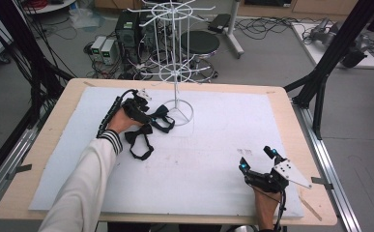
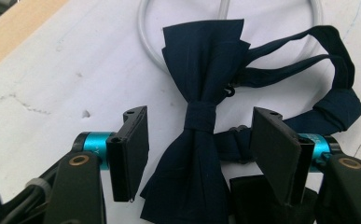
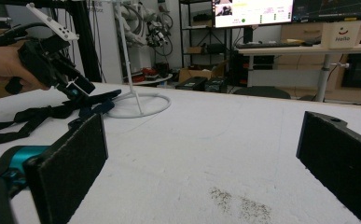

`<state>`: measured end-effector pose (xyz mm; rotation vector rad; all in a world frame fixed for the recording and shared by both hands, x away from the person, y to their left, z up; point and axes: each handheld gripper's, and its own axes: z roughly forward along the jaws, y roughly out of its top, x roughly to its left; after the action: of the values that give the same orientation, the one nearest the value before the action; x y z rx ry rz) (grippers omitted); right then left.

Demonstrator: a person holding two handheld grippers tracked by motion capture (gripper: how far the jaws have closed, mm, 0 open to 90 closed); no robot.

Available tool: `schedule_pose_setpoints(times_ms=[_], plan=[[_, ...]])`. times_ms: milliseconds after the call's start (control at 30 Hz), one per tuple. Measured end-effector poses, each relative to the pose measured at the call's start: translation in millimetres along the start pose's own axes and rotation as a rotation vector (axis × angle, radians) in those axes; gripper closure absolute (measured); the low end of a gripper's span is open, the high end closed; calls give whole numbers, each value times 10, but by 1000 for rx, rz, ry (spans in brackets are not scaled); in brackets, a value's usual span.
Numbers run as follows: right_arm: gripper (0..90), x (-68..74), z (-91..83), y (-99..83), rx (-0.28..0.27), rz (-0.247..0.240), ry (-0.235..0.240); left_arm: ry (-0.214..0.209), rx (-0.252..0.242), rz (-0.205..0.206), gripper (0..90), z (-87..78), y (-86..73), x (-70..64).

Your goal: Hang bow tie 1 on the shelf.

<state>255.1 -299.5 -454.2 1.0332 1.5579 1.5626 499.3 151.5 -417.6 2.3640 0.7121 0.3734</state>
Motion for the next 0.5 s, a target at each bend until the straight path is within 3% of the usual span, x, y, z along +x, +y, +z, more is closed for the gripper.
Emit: schedule_pose_setpoints(times_ms=[500], plan=[[10, 2, -9, -1, 0, 13, 3, -8, 35, 11, 584, 70, -31, -9]])
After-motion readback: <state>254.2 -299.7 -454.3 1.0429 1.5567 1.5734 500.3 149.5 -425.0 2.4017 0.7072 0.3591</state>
